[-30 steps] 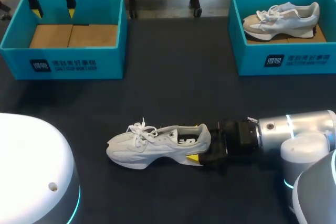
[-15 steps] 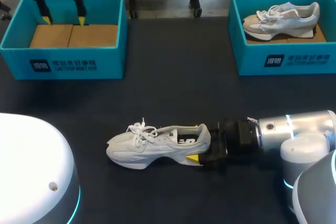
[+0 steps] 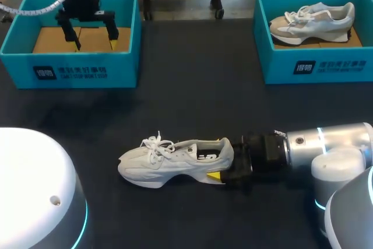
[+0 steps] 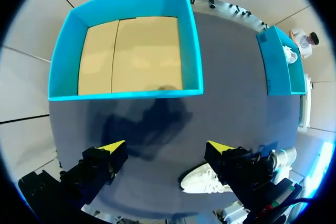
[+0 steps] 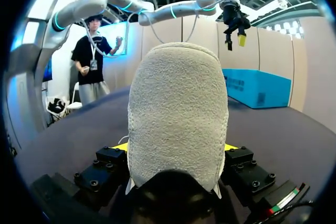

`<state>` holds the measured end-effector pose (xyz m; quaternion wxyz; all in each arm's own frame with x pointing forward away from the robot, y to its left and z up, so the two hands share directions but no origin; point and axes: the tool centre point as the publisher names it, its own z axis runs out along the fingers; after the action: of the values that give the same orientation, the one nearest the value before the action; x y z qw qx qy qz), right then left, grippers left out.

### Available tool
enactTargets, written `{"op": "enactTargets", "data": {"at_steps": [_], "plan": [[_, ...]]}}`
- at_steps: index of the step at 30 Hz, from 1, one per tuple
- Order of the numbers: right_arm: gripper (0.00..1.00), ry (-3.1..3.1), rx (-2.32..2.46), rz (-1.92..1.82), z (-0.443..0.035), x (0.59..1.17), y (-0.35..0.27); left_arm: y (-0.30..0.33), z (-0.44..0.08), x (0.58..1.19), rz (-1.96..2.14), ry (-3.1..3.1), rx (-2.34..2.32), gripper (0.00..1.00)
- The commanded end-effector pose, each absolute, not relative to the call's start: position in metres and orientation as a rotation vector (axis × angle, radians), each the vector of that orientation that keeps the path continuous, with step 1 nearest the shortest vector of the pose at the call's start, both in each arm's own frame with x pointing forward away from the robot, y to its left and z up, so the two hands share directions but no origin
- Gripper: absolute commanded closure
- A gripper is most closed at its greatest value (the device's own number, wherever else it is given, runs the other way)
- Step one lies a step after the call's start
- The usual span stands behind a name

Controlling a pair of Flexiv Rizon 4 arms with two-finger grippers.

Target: Take the shoe out of the shoebox, open the shoe tongue, remove and reinsert the insole, then place the shoe into the shoebox

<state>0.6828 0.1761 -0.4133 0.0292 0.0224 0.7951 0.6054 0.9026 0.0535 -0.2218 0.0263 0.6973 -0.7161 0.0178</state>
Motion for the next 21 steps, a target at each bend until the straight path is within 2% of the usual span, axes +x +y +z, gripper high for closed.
{"op": "enactTargets", "data": {"at_steps": [1, 3, 13, 21], "plan": [[1.0, 2.459, 0.071, 1.859, -0.412, 0.683, 0.179, 0.055, -0.222, 0.899, 0.08, -2.222, 2.164, 0.0], [1.0, 2.459, 0.071, 1.859, -0.412, 0.683, 0.179, 0.055, -0.222, 0.899, 0.08, -2.222, 2.164, 0.0], [1.0, 2.459, 0.071, 1.859, -0.412, 0.683, 0.179, -0.012, -0.206, 0.789, 0.051, -2.399, 2.089, 0.0], [1.0, 2.459, 0.071, 1.859, -0.412, 0.683, 0.179, -0.06, -0.213, 0.728, 0.034, -2.39, 2.03, 0.0]]}}
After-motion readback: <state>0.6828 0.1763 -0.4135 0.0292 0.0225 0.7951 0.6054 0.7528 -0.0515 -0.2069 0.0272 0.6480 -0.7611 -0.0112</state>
